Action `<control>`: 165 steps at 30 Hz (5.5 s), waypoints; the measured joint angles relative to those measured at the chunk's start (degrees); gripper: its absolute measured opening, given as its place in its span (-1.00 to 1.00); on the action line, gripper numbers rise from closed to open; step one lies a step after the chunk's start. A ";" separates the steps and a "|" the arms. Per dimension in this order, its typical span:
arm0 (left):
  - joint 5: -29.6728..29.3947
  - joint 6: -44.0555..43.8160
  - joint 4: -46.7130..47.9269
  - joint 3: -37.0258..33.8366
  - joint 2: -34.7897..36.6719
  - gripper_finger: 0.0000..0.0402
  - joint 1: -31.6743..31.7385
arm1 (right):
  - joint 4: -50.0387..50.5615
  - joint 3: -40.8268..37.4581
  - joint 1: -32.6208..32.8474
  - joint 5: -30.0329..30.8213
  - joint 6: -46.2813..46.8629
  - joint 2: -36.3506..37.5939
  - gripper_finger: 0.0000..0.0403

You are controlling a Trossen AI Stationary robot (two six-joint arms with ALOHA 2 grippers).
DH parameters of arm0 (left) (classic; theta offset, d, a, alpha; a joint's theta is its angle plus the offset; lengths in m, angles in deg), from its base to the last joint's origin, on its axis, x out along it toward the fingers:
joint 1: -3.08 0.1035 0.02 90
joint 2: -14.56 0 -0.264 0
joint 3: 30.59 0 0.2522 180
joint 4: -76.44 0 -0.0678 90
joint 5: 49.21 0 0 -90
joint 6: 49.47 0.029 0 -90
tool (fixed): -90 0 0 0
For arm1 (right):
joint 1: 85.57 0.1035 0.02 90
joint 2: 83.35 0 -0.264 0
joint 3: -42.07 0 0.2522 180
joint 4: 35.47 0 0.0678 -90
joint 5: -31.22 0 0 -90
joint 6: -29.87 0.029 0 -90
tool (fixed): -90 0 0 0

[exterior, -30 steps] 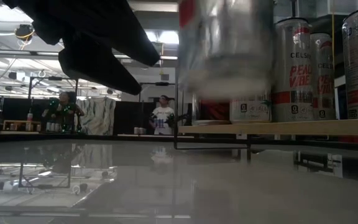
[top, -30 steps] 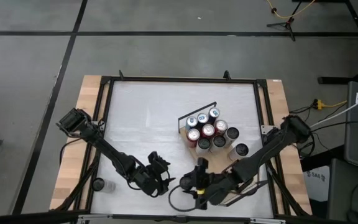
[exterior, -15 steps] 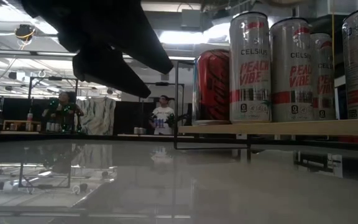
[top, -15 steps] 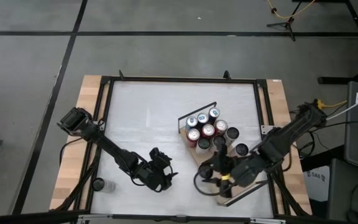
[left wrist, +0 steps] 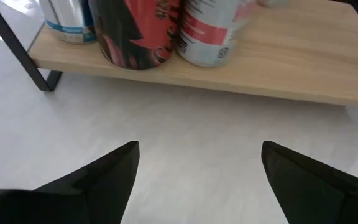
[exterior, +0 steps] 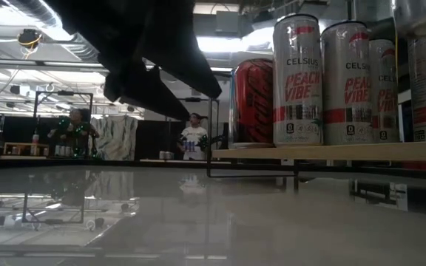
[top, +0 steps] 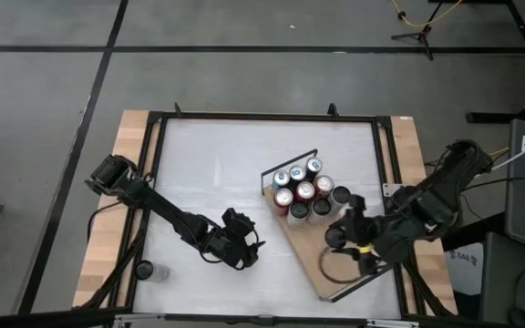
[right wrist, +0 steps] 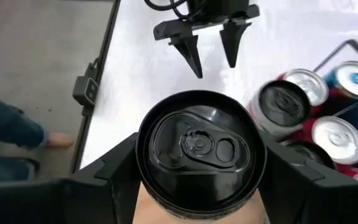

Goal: Place canned beverage on shelf
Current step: Put the white pink soda can on the shelf aligned with the other white pink soda cans

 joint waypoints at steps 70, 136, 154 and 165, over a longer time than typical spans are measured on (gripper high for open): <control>0.67 -0.16 -0.24 0.00 0.00 0.65 6.51 | -26.22 -36.73 -1.52 2.75 -3.63 15.38 0.43; 57.98 -44.78 52.27 -0.02 43.44 0.65 0.82 | -32.46 -25.23 -1.54 3.24 -3.66 15.52 0.52; 64.86 -73.80 55.76 -0.02 43.09 0.65 -13.14 | -32.49 -25.23 -1.54 4.11 -4.53 14.39 0.52; 57.62 -88.05 53.88 0.00 37.49 0.65 -21.07 | -32.45 -25.23 -1.54 4.09 -4.57 13.96 0.52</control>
